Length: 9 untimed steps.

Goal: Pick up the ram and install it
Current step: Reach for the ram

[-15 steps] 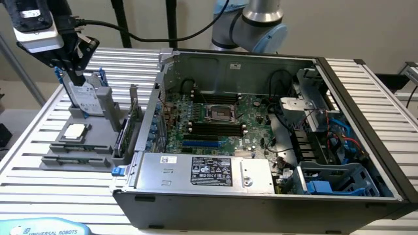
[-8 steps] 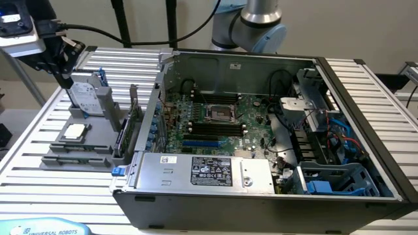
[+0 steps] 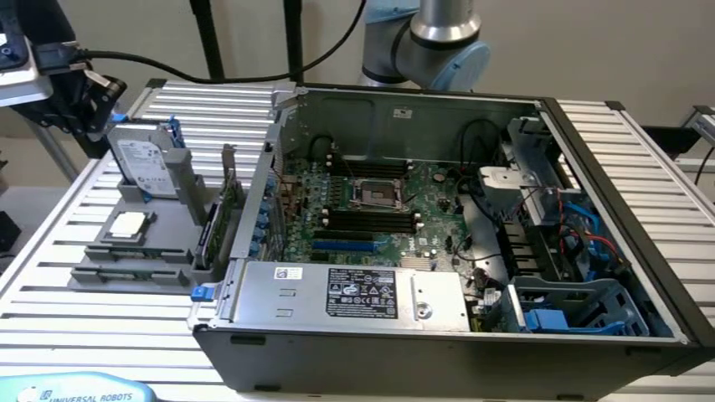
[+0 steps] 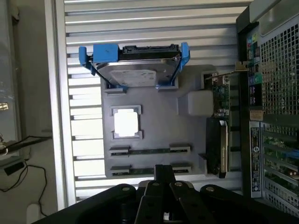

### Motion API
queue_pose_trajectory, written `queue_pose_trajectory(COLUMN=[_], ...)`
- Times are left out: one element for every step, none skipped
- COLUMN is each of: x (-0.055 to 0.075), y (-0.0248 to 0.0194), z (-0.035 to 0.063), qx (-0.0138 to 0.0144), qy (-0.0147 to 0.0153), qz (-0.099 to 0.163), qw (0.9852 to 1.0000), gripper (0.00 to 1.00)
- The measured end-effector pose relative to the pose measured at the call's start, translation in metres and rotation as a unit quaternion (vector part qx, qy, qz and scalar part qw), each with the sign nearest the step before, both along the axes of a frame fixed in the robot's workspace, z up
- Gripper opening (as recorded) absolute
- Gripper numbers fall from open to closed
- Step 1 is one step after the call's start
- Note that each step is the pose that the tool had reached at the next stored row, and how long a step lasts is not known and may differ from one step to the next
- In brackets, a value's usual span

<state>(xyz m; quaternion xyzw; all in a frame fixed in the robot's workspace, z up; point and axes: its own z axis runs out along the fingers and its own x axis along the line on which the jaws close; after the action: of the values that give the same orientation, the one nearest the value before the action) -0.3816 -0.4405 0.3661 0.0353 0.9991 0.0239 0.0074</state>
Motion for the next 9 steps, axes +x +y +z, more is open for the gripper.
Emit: queue_pose_trajectory(x=[-0.001,-0.001,-0.002,-0.002,-0.003,-0.003,-0.003,-0.004,-0.004], y=[-0.0018,-0.0036,-0.0056,-0.0077,-0.0098,-0.012,-0.014,-0.0159,-0.0176], z=[-0.0001,-0.0003,-0.0004,-0.0005,-0.0007,-0.0008,-0.0009,-0.001,-0.0011], qx=[0.0,0.0,0.0,-0.0001,0.0,-0.0001,-0.0001,-0.0001,-0.0002], qy=[0.0002,0.0003,0.0005,0.0007,0.0008,0.001,0.0011,0.0013,0.0014], qz=[0.0,0.0,0.0,0.0,0.0,0.0,0.0,0.0,0.001], qw=[1.0,1.0,1.0,1.0,1.0,1.0,1.0,1.0,1.0], gripper=[0.11,0.11,0.11,0.11,0.11,0.11,0.11,0.11,0.11])
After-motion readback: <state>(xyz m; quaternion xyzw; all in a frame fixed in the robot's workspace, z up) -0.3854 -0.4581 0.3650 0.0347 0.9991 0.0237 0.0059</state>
